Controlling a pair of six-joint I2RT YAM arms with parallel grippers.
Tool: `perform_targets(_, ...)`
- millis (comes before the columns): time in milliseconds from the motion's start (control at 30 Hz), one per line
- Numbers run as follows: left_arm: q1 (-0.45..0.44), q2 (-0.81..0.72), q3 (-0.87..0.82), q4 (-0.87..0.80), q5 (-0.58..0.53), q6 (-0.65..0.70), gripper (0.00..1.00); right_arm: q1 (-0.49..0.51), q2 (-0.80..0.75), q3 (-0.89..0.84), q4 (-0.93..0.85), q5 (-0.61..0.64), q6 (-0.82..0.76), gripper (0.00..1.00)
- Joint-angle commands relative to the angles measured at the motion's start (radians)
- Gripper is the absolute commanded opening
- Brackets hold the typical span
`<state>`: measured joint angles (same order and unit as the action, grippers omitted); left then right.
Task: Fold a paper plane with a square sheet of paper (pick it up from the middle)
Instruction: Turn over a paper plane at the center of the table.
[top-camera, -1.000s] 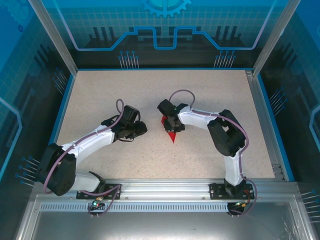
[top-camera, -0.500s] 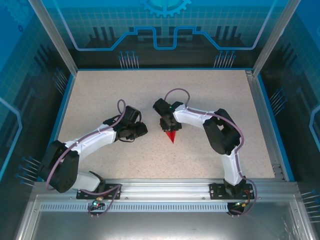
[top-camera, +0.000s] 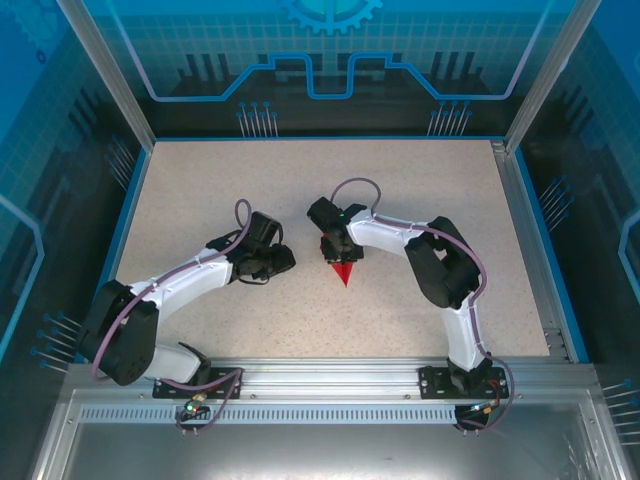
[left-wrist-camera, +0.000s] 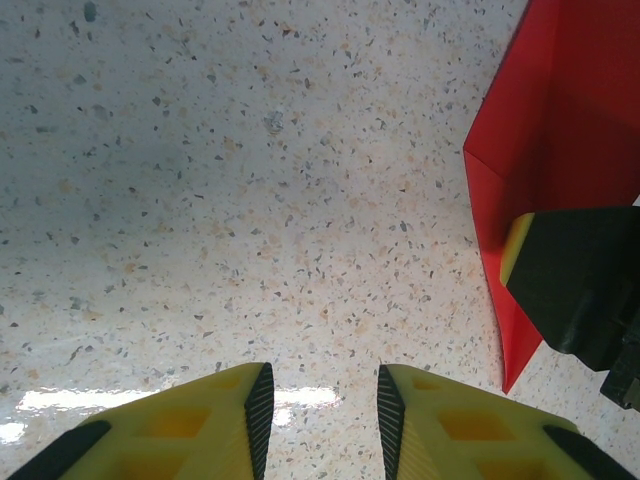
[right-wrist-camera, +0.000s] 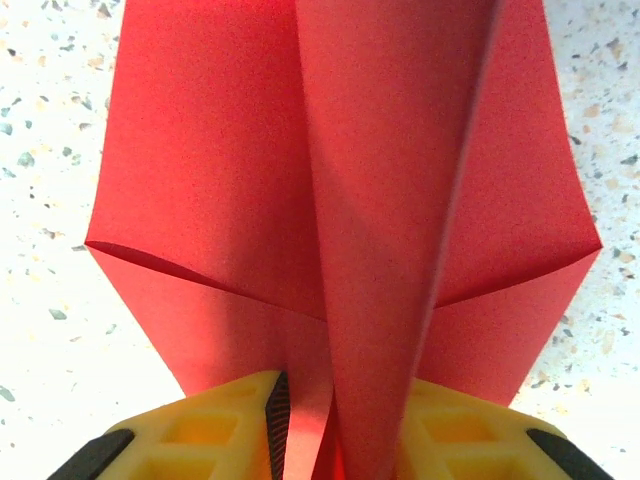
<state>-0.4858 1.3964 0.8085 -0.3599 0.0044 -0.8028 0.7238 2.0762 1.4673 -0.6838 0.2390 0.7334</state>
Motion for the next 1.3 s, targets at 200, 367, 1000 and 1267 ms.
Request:
perform_targets(200, 0.010, -0.004, 0.012, -0.005, 0.008, 0.031, 0.36, -0.020, 0.039, -0.071, 0.025, -0.027, 0.061, 0.39)
perform_targets(367, 0.009, -0.004, 0.012, -0.006, 0.010, 0.033, 0.36, -0.023, 0.006, -0.089, 0.051, -0.032, 0.048, 0.45)
perform_targets(1000, 0.010, -0.028, 0.016, -0.016, -0.013, 0.059, 0.36, -0.019, -0.148, -0.014, -0.018, -0.004, -0.009, 0.59)
perform_targets(1267, 0.013, -0.080, 0.008, -0.026, -0.080, 0.100, 0.38, -0.024, -0.384, -0.106, -0.003, 0.140, -0.033, 0.65)
